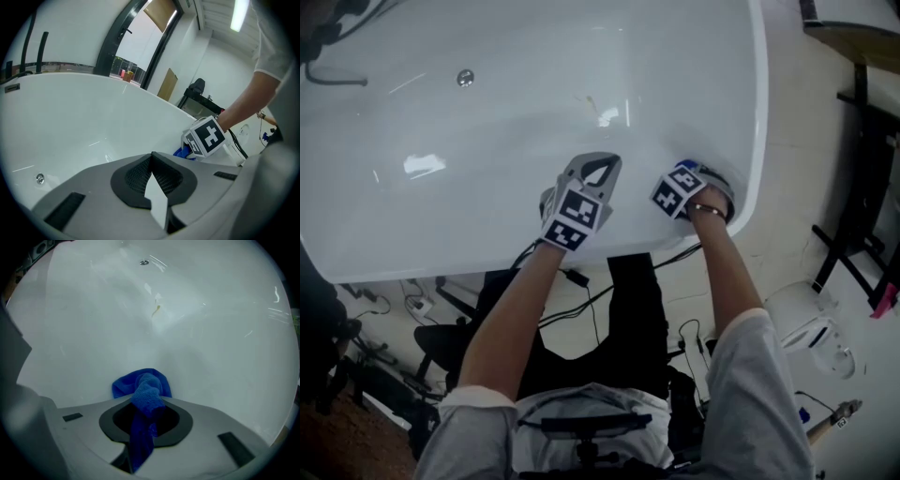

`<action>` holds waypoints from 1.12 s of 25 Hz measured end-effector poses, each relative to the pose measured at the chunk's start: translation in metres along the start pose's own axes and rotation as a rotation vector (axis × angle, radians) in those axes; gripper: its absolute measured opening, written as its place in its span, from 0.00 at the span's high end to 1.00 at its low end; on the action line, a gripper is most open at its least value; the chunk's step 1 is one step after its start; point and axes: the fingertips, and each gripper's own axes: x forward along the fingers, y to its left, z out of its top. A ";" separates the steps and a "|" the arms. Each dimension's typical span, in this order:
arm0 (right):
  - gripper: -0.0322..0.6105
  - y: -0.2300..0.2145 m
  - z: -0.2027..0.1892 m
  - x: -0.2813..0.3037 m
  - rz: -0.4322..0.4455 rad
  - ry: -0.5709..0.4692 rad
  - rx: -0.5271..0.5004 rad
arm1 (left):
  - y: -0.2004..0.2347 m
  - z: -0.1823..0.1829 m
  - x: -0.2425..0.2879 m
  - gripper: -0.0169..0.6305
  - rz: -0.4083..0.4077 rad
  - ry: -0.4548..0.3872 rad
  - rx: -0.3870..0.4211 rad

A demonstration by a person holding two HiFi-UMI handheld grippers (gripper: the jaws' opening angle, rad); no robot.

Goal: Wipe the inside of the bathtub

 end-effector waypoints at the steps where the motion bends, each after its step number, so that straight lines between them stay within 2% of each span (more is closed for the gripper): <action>1: 0.84 0.001 0.003 0.003 -0.001 0.001 -0.001 | 0.002 -0.005 0.003 0.97 -0.002 0.005 -0.005; 13: 0.85 0.001 0.041 0.034 0.028 0.021 -0.014 | 0.022 -0.063 0.046 0.97 -0.023 0.088 -0.038; 18: 0.85 0.001 0.063 0.046 0.012 0.009 -0.019 | 0.038 -0.084 0.060 0.97 -0.011 0.108 -0.076; 28: 0.85 -0.002 0.104 0.077 0.016 0.037 -0.023 | 0.067 -0.117 0.080 0.97 -0.009 0.137 -0.088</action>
